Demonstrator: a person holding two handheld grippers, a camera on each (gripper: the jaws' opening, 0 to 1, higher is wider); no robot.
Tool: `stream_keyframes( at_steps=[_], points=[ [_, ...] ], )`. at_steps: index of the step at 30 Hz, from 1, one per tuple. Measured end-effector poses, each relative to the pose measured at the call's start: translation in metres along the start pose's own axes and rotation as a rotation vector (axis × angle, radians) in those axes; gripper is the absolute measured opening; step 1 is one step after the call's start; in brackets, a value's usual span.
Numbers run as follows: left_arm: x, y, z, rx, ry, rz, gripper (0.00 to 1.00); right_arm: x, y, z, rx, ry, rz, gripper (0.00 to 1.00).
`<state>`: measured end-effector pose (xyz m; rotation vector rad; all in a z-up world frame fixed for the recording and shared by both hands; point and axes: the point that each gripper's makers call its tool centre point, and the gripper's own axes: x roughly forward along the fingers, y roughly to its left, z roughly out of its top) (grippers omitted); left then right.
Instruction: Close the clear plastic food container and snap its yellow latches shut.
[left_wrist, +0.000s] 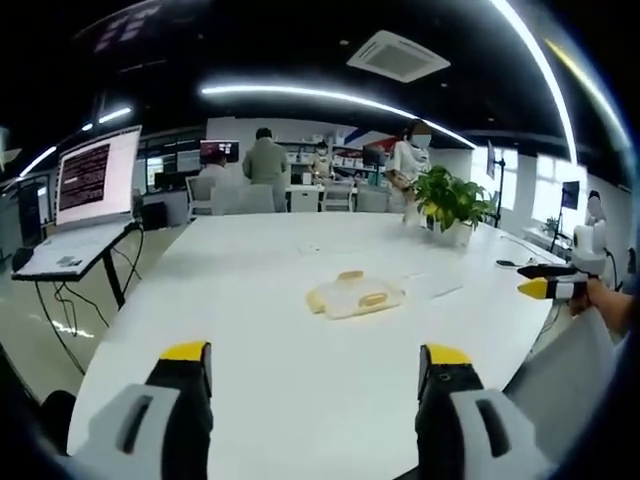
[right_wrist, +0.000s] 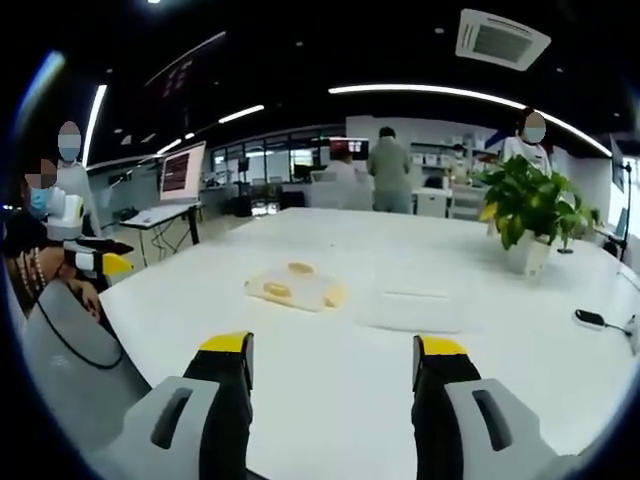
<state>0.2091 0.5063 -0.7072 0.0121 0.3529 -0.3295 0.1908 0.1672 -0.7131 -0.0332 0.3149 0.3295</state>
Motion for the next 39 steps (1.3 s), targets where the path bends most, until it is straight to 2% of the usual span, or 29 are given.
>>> stream_keyframes(
  at_steps=[5, 16, 22, 25, 30, 39],
  points=[
    [0.009, -0.003, 0.016, 0.012, -0.031, -0.020, 0.82, 0.003, -0.005, 0.009, -0.011, -0.013, 0.000, 0.61],
    [0.034, -0.015, 0.030, 0.086, -0.029, -0.073, 0.82, 0.017, -0.015, 0.023, -0.036, -0.029, -0.010, 0.58],
    [0.047, -0.010, 0.035, 0.129, -0.011, -0.090, 0.81, 0.030, -0.017, 0.034, -0.083, -0.037, 0.010, 0.54],
    [0.054, -0.006, 0.035, 0.145, -0.002, -0.095, 0.81, 0.035, -0.014, 0.038, -0.093, -0.045, 0.043, 0.55],
    [0.065, -0.004, 0.035, 0.186, 0.019, -0.109, 0.80, 0.047, -0.017, 0.042, -0.116, -0.037, 0.044, 0.55],
    [0.087, -0.001, 0.035, 0.313, 0.081, -0.150, 0.78, 0.068, -0.017, 0.048, -0.199, -0.009, 0.089, 0.53]
  ],
)
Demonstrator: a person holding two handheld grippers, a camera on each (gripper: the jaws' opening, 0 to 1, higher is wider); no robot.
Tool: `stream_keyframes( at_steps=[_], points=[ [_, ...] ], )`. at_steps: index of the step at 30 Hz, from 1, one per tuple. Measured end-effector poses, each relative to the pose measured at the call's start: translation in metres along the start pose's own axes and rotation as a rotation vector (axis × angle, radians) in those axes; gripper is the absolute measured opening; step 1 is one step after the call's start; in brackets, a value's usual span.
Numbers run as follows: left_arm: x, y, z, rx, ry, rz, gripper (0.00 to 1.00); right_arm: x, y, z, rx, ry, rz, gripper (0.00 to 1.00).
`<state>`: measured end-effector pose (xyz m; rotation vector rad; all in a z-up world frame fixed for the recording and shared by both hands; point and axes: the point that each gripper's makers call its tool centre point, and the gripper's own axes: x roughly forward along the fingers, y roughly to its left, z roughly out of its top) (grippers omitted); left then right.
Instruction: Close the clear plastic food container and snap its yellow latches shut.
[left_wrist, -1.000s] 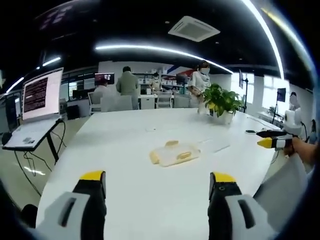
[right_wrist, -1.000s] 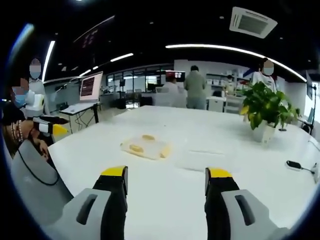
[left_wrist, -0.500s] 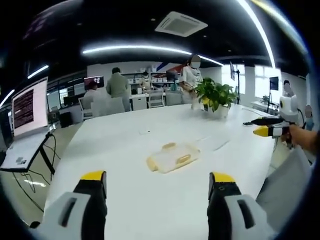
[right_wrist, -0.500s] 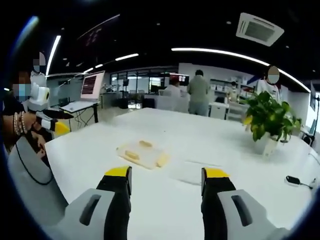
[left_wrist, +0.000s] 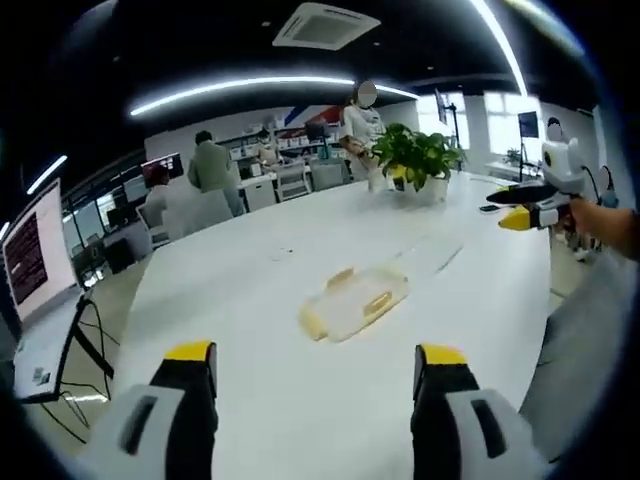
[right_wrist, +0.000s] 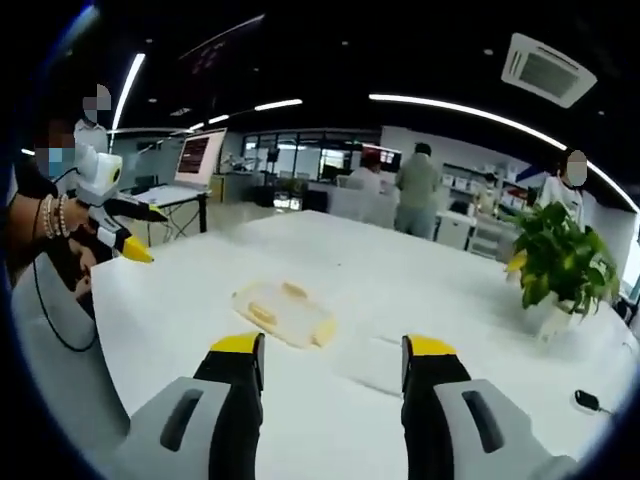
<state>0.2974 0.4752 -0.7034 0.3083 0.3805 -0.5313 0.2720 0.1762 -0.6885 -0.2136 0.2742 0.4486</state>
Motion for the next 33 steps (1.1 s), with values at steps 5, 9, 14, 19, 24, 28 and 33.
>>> stream_keyframes(
  at_steps=[5, 9, 14, 19, 24, 28, 33],
  points=[
    [0.014, 0.004, 0.004, 0.073, 0.028, -0.018, 0.76, 0.014, -0.003, 0.003, -0.037, 0.013, 0.023, 0.52],
    [0.027, 0.008, 0.005, 0.102, 0.050, -0.035, 0.73, 0.028, -0.006, 0.002, -0.082, 0.039, 0.046, 0.50],
    [0.046, 0.013, 0.008, 0.151, 0.075, -0.056, 0.73, 0.043, -0.007, 0.001, -0.130, 0.064, 0.085, 0.50],
    [0.062, 0.016, 0.010, 0.195, 0.099, -0.076, 0.72, 0.056, -0.010, 0.001, -0.161, 0.080, 0.108, 0.49],
    [0.077, 0.019, 0.008, 0.246, 0.135, -0.110, 0.71, 0.071, -0.013, -0.001, -0.207, 0.101, 0.134, 0.48],
    [0.089, 0.021, 0.007, 0.301, 0.158, -0.127, 0.71, 0.083, -0.016, -0.003, -0.246, 0.123, 0.155, 0.48],
    [0.104, 0.024, 0.004, 0.339, 0.191, -0.154, 0.70, 0.099, -0.017, -0.004, -0.294, 0.146, 0.188, 0.49]
  ],
)
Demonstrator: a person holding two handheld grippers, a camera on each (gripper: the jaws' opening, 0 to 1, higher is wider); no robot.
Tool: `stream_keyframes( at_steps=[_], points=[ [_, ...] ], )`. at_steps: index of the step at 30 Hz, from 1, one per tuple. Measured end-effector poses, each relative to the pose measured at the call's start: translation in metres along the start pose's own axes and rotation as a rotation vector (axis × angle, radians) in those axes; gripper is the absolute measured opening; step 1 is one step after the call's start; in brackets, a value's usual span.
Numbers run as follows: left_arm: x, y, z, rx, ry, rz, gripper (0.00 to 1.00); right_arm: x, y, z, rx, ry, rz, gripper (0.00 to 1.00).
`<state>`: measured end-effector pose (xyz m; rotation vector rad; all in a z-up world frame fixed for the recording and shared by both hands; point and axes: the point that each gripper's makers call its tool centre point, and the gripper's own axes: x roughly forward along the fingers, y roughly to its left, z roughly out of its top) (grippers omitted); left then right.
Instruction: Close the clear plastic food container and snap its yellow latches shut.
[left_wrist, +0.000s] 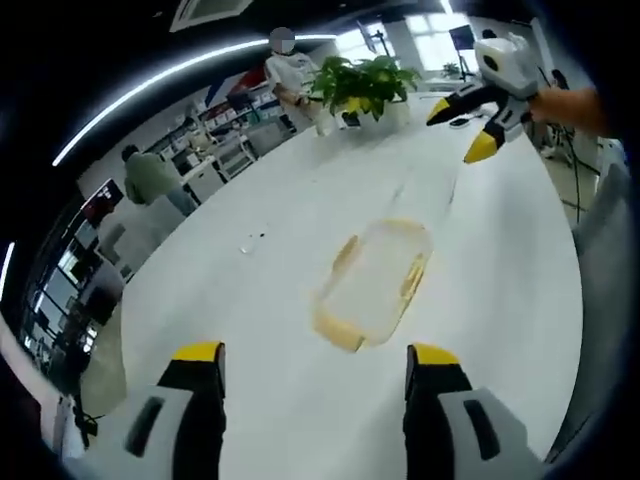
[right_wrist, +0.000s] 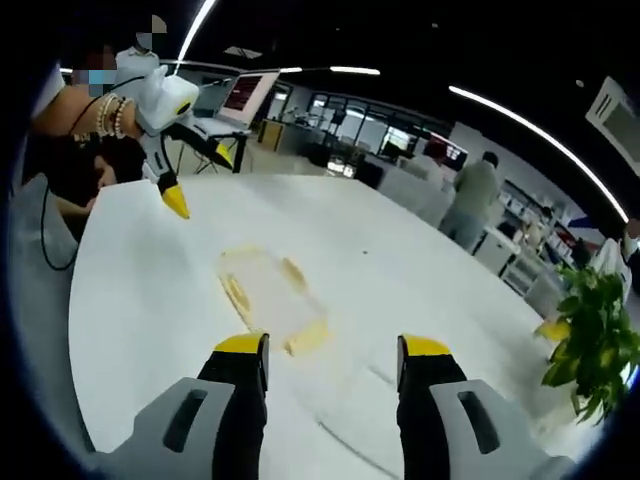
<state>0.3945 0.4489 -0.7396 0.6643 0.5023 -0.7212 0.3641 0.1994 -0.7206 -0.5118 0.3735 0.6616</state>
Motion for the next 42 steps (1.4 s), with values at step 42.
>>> stream_keyframes(
  at_steps=[42],
  points=[
    [0.098, -0.022, -0.020, 0.195, 0.207, -0.362, 0.54, 0.111, 0.025, -0.060, -0.363, 0.353, 0.456, 0.44]
  ],
)
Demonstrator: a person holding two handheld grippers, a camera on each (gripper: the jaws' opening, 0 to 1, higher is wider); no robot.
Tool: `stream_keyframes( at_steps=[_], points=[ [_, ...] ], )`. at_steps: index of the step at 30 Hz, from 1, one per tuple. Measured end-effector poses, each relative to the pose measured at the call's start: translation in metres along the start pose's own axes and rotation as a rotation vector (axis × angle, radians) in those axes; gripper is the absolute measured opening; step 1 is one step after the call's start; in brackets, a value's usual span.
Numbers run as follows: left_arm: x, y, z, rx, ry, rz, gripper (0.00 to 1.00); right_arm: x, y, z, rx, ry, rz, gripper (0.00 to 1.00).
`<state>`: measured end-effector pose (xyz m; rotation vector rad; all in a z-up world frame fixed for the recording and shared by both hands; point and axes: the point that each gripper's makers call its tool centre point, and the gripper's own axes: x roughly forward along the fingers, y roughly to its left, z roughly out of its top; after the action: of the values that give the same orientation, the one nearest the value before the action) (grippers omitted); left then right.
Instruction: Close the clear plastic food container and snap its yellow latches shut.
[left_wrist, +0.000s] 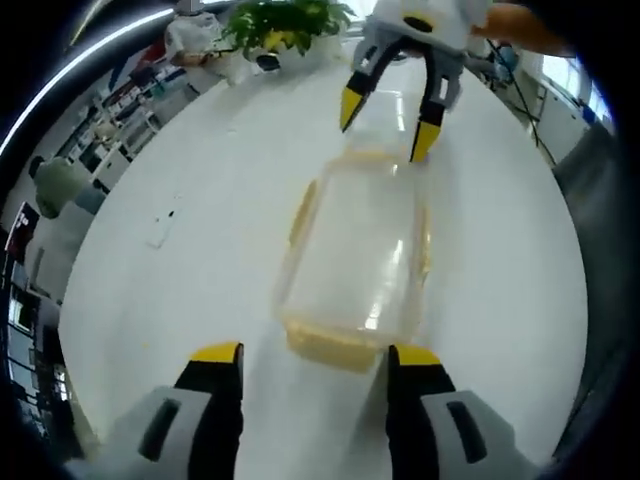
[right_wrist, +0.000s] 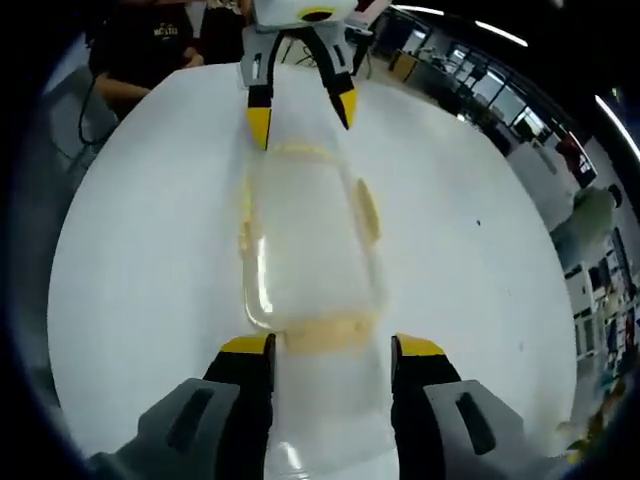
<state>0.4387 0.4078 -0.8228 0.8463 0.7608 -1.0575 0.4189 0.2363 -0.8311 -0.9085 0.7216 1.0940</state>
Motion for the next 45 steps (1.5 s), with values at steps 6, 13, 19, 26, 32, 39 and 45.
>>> stream_keyframes(
  at_steps=[6, 13, 19, 26, 32, 39, 45],
  points=[
    [0.003, -0.008, -0.002, 0.004, 0.010, -0.080, 0.52, 0.010, 0.001, -0.002, -0.009, 0.039, 0.083, 0.44],
    [0.007, -0.016, -0.002, 0.012, 0.023, -0.161, 0.49, 0.013, 0.003, -0.003, 0.007, 0.060, 0.162, 0.41],
    [0.010, -0.020, -0.001, 0.016, 0.027, -0.233, 0.47, 0.015, 0.006, -0.003, 0.018, 0.068, 0.222, 0.38],
    [0.017, -0.018, -0.007, 0.082, 0.064, -0.265, 0.42, 0.015, 0.011, -0.003, 0.003, 0.082, 0.256, 0.38],
    [0.016, -0.017, -0.008, 0.125, 0.068, -0.279, 0.35, 0.014, 0.014, -0.001, -0.004, 0.083, 0.270, 0.38],
    [0.016, -0.017, -0.007, 0.159, 0.078, -0.296, 0.35, 0.014, 0.014, -0.001, -0.023, 0.094, 0.287, 0.38],
    [0.016, -0.019, -0.007, 0.169, 0.087, -0.299, 0.35, 0.014, 0.016, 0.000, -0.034, 0.096, 0.293, 0.38]
  ],
)
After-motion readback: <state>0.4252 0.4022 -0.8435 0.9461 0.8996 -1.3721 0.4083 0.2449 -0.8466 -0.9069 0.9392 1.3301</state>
